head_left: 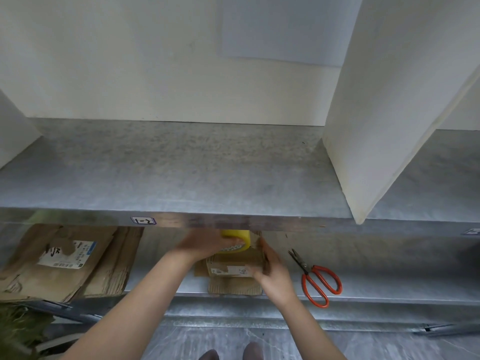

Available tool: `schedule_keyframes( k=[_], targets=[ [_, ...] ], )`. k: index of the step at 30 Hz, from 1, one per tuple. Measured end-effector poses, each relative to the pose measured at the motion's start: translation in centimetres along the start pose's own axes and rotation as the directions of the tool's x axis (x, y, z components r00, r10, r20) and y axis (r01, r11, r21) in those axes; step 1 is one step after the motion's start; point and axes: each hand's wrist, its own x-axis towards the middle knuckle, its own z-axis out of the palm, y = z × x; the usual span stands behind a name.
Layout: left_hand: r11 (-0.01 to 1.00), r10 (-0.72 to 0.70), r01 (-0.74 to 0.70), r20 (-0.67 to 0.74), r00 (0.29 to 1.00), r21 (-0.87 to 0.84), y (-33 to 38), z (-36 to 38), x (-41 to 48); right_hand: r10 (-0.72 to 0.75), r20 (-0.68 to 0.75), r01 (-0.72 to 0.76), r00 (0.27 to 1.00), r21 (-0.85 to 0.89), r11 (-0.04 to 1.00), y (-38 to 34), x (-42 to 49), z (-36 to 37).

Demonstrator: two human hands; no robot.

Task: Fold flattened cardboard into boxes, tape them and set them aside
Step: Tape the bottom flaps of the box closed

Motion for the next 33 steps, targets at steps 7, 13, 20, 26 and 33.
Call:
schedule_keyframes(
  k=[7, 13, 20, 26, 33],
  targets=[
    [0.984, -0.015, 0.009, -0.029, 0.999, -0.176, -2.7, -1.6, -1.3, -0.056, -0.089, 0.041, 0.994, -0.157, 0.987, 0.1, 1.1, 0.0],
    [0.988, 0.072, -0.082, -0.082, 0.994, -0.134, -2.7, -0.6, -1.0, -0.008, -0.106, 0.001, 0.994, -0.06, 0.998, 0.6, 1.3, 0.5],
    [0.992, 0.108, -0.102, -0.079, 0.991, 0.081, -3.1, -1.4, -1.7, 0.013, -0.096, -0.016, 0.995, -0.036, 0.999, 0.3, 1.5, 0.7],
    [0.986, 0.115, -0.095, -0.148, 0.982, 0.134, -5.3, -2.8, -2.4, 0.029, -0.056, -0.03, 0.998, -0.026, 0.999, 0.0, 1.6, 0.8],
    [0.972, 0.198, -0.159, -0.238, 0.951, 0.173, -9.3, -2.2, -2.0, 0.069, -0.046, -0.069, 0.997, 0.009, 0.998, -0.1, 1.4, 0.9]
  ],
)
